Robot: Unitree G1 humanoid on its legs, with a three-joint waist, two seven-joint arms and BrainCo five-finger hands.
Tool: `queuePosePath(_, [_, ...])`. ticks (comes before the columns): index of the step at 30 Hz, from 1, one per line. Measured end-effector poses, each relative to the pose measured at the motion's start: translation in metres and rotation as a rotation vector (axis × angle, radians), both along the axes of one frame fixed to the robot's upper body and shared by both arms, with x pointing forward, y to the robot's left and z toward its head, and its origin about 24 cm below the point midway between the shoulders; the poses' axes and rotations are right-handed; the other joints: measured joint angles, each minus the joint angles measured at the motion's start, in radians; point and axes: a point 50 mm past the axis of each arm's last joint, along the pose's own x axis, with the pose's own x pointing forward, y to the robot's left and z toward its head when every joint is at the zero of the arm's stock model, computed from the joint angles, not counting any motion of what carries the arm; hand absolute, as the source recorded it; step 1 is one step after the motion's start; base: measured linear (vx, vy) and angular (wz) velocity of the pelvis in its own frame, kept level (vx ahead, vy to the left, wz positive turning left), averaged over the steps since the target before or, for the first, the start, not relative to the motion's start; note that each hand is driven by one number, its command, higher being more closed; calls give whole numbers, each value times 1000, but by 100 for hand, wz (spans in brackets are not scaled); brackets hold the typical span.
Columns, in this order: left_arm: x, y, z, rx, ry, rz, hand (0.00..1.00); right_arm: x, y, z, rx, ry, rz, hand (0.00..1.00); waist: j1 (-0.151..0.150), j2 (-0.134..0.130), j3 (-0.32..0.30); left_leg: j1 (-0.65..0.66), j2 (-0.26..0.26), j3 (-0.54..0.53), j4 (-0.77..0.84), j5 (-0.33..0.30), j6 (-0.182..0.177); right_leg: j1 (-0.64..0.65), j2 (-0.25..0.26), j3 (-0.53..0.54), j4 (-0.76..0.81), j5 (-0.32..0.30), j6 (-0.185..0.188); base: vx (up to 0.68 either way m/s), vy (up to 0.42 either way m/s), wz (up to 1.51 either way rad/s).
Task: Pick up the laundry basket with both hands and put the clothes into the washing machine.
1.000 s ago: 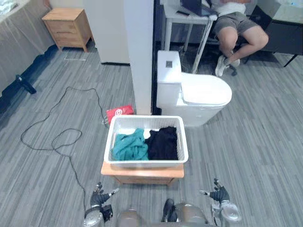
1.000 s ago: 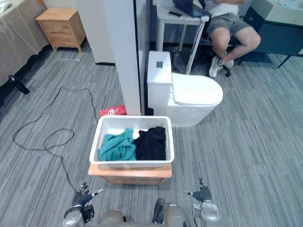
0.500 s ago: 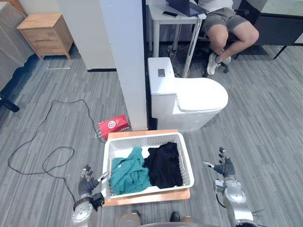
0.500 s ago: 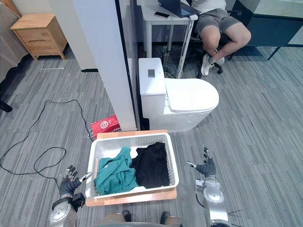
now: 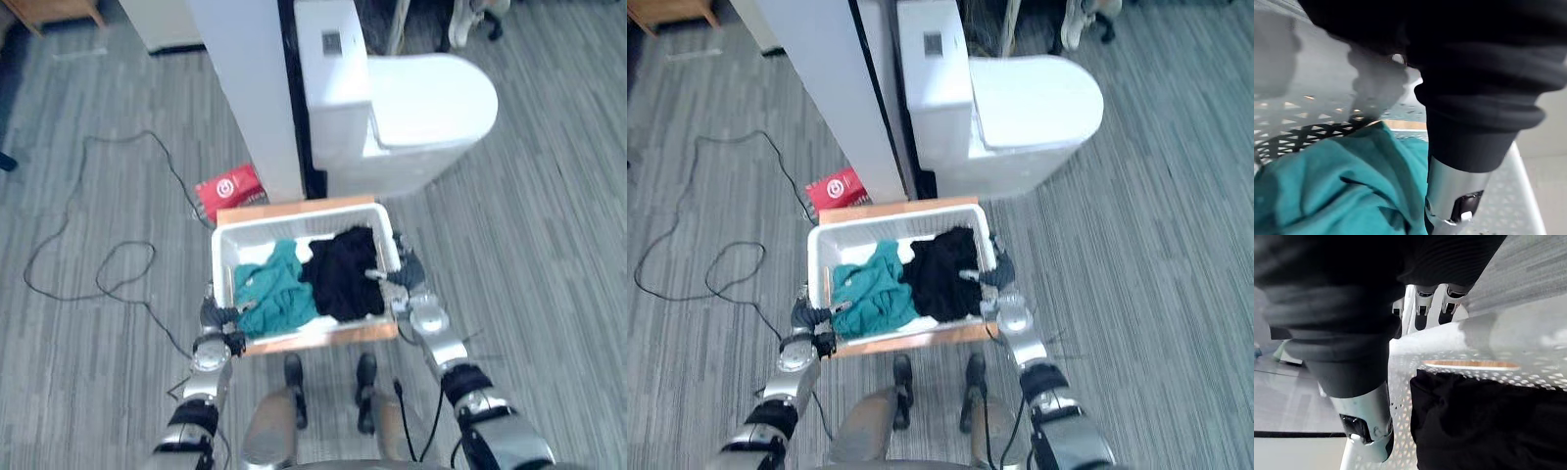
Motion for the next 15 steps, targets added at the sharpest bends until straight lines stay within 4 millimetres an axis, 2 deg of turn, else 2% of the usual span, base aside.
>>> queuePosePath(2, [23, -6, 13, 26, -8, -16, 0, 14, -4, -6, -39, 126, -43, 0, 8, 5, 30, -32, -1, -6, -1, 14, -1, -36, -5, -1, 16, 4, -1, -205, -14, 8])
queuePosePath(3, [26, -6, 16, 33, -12, -10, 0, 15, -5, -8, -56, 145, -59, 0, 10, 5, 33, -45, -1, -8, -1, 19, -3, -48, -6, -1, 19, 5, -1, -193, -4, 8])
queuePosePath(4, [34, -6, 23, 50, -18, 0, 100, 18, -9, -7, -64, 159, -93, 0, 10, 4, 40, -70, -1, -10, -2, 29, -5, -75, -6, -2, 21, 9, 4, -131, 2, 2])
queuePosePath(5, [36, -6, 25, 60, -23, 3, 100, 19, -10, -5, -63, 151, -101, 0, 10, 4, 43, -74, -2, -10, -2, 33, -4, -80, -7, -1, 21, 11, 6, -102, 8, 1])
queuePosePath(6, [37, -5, 27, 74, -28, 13, 100, 21, -10, -2, -64, 143, -112, 100, 6, 4, 47, -75, -2, -10, -5, 39, -3, -84, -7, -1, 22, 16, 2, -30, 10, -2])
queuePosePath(15, [37, -1, 30, 109, -42, 55, 100, 20, -6, 2, -39, 101, -133, 100, 4, 4, 50, -86, -4, -10, -41, 57, -9, -114, -7, 2, 30, 21, 3, 0, 0, 0])
